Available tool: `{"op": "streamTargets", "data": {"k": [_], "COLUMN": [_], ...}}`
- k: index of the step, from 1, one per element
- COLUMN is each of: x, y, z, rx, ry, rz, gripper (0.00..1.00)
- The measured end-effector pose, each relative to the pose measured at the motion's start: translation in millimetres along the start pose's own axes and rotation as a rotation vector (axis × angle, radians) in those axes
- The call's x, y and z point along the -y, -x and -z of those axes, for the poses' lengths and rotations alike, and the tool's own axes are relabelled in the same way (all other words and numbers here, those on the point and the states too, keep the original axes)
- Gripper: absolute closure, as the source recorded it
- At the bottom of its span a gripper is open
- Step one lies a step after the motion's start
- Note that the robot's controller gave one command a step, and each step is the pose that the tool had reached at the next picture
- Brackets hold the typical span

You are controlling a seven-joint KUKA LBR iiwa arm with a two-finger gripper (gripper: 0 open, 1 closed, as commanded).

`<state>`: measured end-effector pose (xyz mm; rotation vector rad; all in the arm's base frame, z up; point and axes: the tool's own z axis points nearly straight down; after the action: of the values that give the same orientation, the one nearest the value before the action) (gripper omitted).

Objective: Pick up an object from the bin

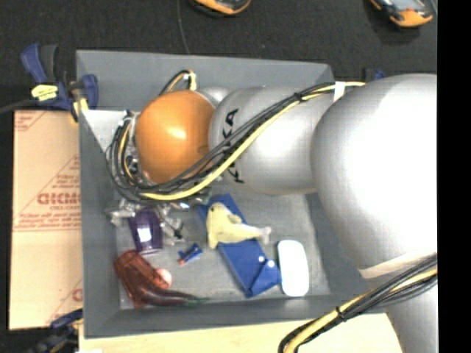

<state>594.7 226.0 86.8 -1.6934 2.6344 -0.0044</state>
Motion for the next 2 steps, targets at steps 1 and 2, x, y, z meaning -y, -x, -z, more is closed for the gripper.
{"op": "streamTargets", "data": {"k": [1, 2], "x": [2.6, 2.5], "y": [7.3, 7.3], "z": [-14.1, -14.2], "rx": [0.009, 0.008], "ry": [-0.005, -0.005], "rz": [0.229, 0.228], "gripper": [1.0, 1.0]}}
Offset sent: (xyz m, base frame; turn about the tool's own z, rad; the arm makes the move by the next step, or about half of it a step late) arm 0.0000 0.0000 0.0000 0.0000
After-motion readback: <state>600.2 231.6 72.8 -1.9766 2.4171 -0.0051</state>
